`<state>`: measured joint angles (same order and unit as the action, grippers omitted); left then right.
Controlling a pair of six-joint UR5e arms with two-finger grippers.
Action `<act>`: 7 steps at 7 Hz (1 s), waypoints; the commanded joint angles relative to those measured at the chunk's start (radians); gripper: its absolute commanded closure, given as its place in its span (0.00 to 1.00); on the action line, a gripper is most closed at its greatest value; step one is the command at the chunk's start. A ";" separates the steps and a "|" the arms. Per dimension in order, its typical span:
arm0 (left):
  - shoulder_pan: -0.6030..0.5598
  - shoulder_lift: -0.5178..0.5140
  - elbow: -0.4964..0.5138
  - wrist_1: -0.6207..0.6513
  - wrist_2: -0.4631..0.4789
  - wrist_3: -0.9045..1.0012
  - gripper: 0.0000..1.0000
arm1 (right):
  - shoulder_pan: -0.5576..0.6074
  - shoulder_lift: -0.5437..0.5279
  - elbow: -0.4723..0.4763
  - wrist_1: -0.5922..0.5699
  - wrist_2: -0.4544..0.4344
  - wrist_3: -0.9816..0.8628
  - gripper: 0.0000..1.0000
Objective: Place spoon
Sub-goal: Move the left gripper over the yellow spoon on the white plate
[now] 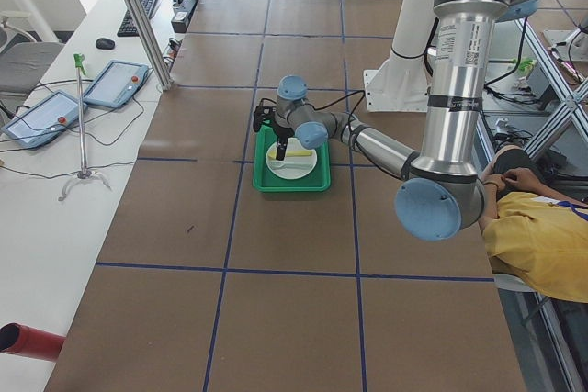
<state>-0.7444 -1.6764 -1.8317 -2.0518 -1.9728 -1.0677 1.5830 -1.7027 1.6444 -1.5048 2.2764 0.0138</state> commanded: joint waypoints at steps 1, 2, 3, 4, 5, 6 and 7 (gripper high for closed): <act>0.065 -0.036 0.055 -0.001 0.078 -0.060 0.09 | 0.000 0.000 0.000 0.002 0.000 0.000 0.00; 0.072 -0.037 0.058 -0.001 0.078 -0.064 0.30 | 0.000 0.000 0.000 0.000 0.000 0.000 0.00; 0.083 -0.040 0.058 -0.001 0.077 -0.089 0.41 | 0.000 0.000 0.000 0.002 0.000 0.000 0.00; 0.094 -0.054 0.058 0.004 0.077 -0.112 0.41 | 0.000 0.000 0.000 0.000 0.000 0.000 0.00; 0.111 -0.059 0.060 0.006 0.077 -0.130 0.44 | 0.000 0.000 0.000 0.000 0.000 0.000 0.00; 0.117 -0.059 0.068 0.006 0.077 -0.136 0.45 | 0.000 0.000 0.000 0.000 0.000 0.000 0.00; 0.117 -0.057 0.077 0.007 0.077 -0.136 0.45 | 0.000 0.000 0.000 0.000 0.000 0.000 0.00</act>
<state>-0.6316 -1.7334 -1.7644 -2.0463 -1.8960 -1.1991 1.5831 -1.7027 1.6444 -1.5048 2.2764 0.0138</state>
